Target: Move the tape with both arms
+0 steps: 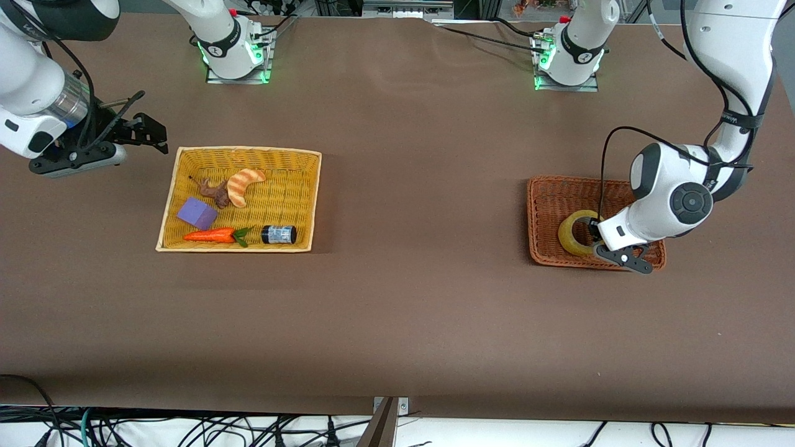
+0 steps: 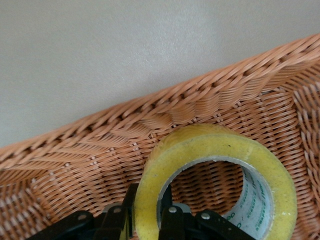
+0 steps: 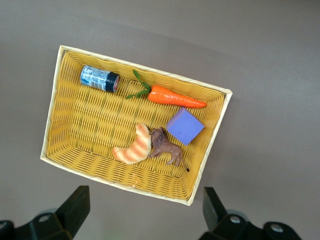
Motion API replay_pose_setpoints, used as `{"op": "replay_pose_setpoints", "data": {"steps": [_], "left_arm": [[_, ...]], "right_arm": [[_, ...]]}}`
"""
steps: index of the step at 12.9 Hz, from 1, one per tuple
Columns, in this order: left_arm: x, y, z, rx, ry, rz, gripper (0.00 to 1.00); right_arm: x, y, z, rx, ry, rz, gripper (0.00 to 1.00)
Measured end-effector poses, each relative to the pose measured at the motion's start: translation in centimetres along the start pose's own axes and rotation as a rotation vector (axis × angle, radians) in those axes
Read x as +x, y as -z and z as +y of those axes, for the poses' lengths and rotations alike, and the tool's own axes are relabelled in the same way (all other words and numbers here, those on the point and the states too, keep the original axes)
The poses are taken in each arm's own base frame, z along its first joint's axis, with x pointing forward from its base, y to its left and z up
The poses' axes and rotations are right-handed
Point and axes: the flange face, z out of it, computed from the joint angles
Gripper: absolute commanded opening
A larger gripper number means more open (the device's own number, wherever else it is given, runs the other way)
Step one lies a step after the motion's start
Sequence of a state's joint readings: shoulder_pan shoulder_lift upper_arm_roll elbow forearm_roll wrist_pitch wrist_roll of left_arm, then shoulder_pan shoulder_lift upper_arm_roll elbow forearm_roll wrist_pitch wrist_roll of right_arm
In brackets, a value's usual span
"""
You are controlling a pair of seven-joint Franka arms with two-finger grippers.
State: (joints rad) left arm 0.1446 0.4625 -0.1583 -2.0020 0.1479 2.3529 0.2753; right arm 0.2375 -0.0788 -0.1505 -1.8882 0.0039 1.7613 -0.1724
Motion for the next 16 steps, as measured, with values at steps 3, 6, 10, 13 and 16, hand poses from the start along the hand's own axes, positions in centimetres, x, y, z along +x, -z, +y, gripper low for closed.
{"op": "replay_pose_setpoints", "data": {"steps": [3, 6, 10, 13, 16], "left_arm": [[-0.2, -0.9, 0.3, 0.000, -0.002, 0.014, 0.40], [-0.2, -1.0, 0.3, -0.002, -0.002, 0.012, 1.00], [1.0, 2.3, 0.1, -0.042, 0.019, -0.065, 1.00], [2.8, 13.1, -1.2, -0.087, 0.062, -0.124, 1.00], [1.6, 24.7, -1.0, -0.067, 0.190, -0.129, 1.00]], "right_arm": [[0.0, 0.0, 0.0, 0.000, 0.000, 0.000, 1.00], [0.0, 0.0, 0.0, 0.000, 0.000, 0.000, 1.00], [0.0, 0.0, 0.0, 0.000, 0.000, 0.000, 1.00], [0.0, 0.0, 0.0, 0.000, 0.000, -0.001, 1.00], [0.0, 0.0, 0.0, 0.000, 0.000, 0.000, 1.00]]}}
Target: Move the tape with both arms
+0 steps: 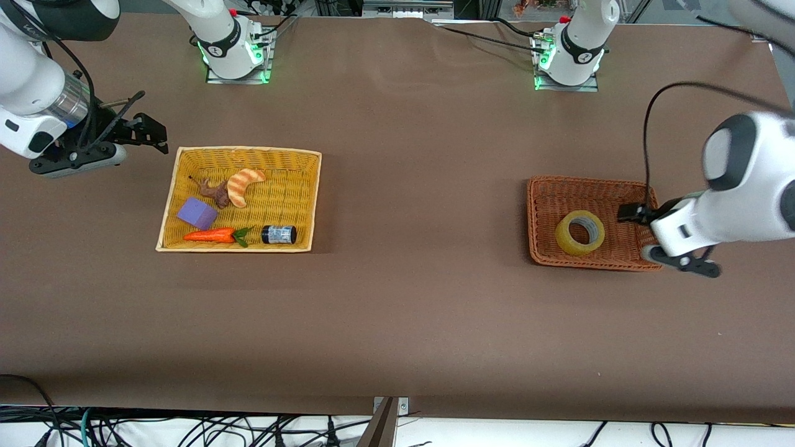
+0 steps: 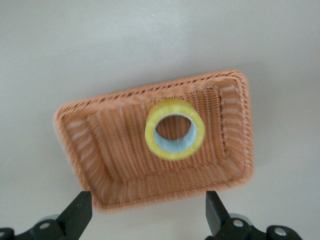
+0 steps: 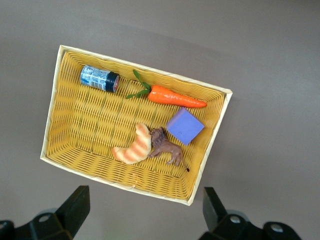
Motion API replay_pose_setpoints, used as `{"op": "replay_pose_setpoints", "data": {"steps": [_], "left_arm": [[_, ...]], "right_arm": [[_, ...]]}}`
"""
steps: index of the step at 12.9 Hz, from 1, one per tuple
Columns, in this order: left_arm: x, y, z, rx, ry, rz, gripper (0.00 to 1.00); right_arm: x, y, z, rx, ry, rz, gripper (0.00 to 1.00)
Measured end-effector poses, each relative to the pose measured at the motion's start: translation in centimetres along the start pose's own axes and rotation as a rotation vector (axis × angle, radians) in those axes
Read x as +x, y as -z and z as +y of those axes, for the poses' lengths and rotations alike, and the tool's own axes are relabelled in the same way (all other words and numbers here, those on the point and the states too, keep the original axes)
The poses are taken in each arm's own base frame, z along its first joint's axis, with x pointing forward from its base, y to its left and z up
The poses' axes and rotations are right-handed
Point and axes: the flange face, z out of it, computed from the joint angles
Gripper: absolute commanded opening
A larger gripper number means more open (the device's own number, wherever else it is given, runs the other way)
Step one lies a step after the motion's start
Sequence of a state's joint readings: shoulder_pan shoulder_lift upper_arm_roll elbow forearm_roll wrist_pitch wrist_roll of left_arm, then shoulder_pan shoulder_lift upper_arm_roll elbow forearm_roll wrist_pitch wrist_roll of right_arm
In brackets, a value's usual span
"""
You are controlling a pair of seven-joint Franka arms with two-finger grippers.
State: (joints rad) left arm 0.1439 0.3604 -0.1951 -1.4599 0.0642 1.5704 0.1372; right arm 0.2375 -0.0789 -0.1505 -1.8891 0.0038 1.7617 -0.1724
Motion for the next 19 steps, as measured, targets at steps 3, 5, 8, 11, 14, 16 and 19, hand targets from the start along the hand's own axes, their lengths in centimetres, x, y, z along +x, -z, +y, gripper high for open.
{"op": "replay_pose_setpoints", "data": {"steps": [3, 5, 8, 11, 14, 16, 19], "left_arm": [[-3.2, 6.8, 3.4, 0.029, 0.170, 0.070, 1.00], [-5.0, 9.7, 5.2, 0.041, 0.200, 0.116, 1.00], [-9.2, 14.2, 4.7, 0.057, 0.239, 0.190, 1.00], [-11.9, 13.5, 5.7, 0.016, 0.239, 0.157, 1.00], [-10.9, 10.0, 6.2, -0.005, 0.229, 0.089, 1.00], [-9.9, 8.6, 6.4, -0.007, 0.221, 0.074, 1.00], [-9.5, 8.0, 6.1, -0.009, 0.225, 0.071, 1.00]], "right_arm": [[0.0, 0.0, 0.0, 0.000, 0.000, 0.001, 1.00], [0.0, 0.1, 0.0, -0.001, 0.000, 0.003, 1.00], [0.1, 0.3, 0.1, -0.016, 0.003, 0.015, 1.00], [0.0, 0.5, 0.1, -0.023, 0.006, 0.023, 1.00], [0.0, 0.6, 0.1, -0.025, 0.006, 0.024, 1.00], [0.0, 0.6, 0.1, -0.025, 0.007, 0.025, 1.00], [0.1, 0.6, -0.2, -0.026, 0.013, 0.026, 1.00]]}}
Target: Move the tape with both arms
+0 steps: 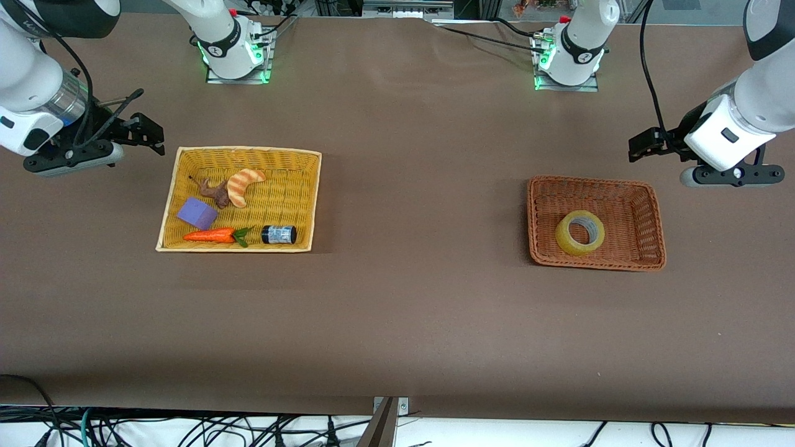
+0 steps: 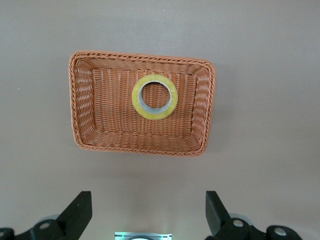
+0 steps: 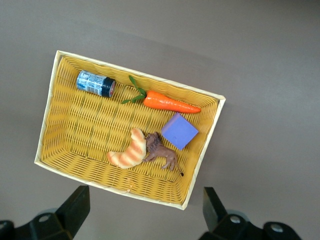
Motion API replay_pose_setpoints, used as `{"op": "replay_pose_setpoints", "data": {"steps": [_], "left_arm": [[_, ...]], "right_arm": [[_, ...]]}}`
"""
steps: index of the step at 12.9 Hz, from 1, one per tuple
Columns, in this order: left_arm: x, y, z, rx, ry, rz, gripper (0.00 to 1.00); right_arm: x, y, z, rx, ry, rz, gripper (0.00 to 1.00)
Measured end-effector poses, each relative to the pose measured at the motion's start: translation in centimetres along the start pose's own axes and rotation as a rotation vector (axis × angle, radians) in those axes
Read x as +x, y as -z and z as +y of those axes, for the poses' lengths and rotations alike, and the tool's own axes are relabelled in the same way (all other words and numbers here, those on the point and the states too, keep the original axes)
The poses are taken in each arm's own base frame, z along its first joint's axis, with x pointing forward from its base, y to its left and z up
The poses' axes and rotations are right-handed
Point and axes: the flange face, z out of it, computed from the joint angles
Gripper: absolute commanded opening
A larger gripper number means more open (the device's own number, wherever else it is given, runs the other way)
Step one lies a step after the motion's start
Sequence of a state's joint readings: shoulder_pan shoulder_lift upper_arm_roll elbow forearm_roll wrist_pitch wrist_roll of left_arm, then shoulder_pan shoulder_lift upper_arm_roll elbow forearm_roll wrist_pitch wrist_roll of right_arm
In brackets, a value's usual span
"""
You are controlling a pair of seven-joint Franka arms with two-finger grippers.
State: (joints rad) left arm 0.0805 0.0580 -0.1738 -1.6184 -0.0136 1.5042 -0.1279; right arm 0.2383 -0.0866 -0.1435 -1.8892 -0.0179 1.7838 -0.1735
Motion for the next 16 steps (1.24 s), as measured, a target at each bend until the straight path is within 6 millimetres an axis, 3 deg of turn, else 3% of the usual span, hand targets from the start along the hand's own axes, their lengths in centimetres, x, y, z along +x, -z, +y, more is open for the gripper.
{"op": "replay_pose_setpoints", "data": {"steps": [8, 16], "left_arm": [[0.2, 2.4, -1.2, -0.010, 0.021, 0.060, 1.00], [0.4, 2.6, -2.5, -0.015, 0.043, 0.065, 1.00]], "right_arm": [[0.2, 0.3, -0.5, -0.001, 0.004, 0.010, 1.00], [0.3, 0.8, -1.2, -0.002, -0.048, 0.012, 1.00]]}}
